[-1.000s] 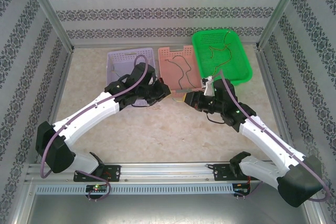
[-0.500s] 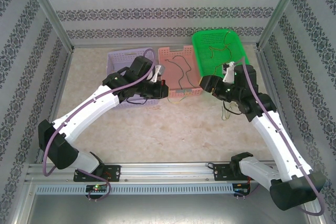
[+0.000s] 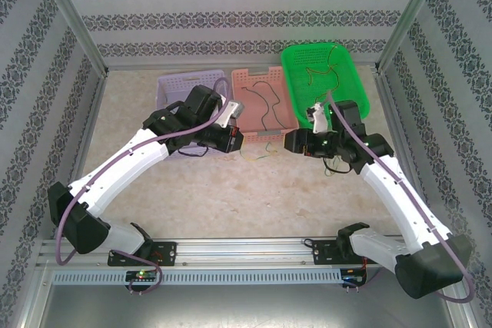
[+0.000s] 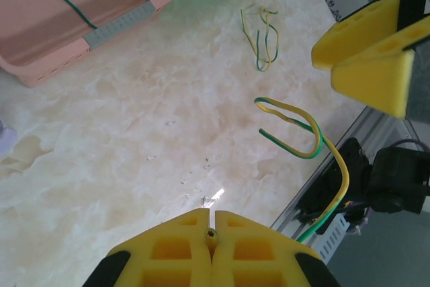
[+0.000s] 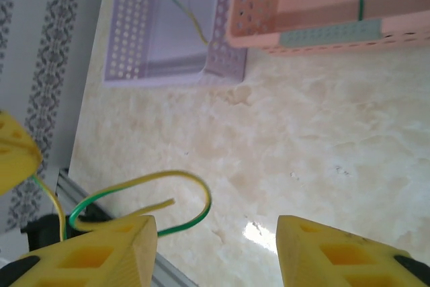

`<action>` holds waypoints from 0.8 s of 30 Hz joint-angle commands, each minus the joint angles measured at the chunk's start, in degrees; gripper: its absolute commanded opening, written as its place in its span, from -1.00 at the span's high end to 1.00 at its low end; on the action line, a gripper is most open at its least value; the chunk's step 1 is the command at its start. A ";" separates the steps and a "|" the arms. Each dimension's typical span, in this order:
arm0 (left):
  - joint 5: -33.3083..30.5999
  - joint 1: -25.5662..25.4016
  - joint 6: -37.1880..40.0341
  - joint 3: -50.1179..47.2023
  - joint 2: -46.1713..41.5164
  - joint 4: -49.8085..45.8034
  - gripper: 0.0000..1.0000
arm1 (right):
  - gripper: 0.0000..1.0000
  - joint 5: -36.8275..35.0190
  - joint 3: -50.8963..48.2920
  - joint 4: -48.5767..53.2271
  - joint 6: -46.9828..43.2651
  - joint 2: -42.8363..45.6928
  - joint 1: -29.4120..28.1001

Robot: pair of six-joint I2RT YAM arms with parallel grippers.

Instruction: Untangle the cables

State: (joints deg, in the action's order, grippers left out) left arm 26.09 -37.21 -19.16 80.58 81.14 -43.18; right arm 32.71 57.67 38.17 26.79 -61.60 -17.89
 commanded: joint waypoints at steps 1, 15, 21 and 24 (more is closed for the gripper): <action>-1.10 -1.00 3.61 -0.33 -0.48 -2.61 1.00 | 0.00 -0.47 2.54 2.07 -2.21 0.28 -1.81; -13.69 -6.02 6.33 2.75 2.08 -5.43 1.00 | 0.21 -18.64 12.03 13.70 23.43 -6.21 -18.41; -16.61 -8.24 6.94 3.94 2.72 -5.42 1.00 | 0.22 -19.64 12.40 13.12 27.74 -9.44 -20.48; -17.59 -9.40 7.20 4.40 3.18 -5.40 1.00 | 0.21 -20.99 12.20 11.84 29.23 -10.24 -20.45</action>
State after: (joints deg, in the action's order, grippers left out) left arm 11.25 -45.21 -13.58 83.18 83.68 -46.81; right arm 14.79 68.60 49.65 52.40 -71.40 -37.78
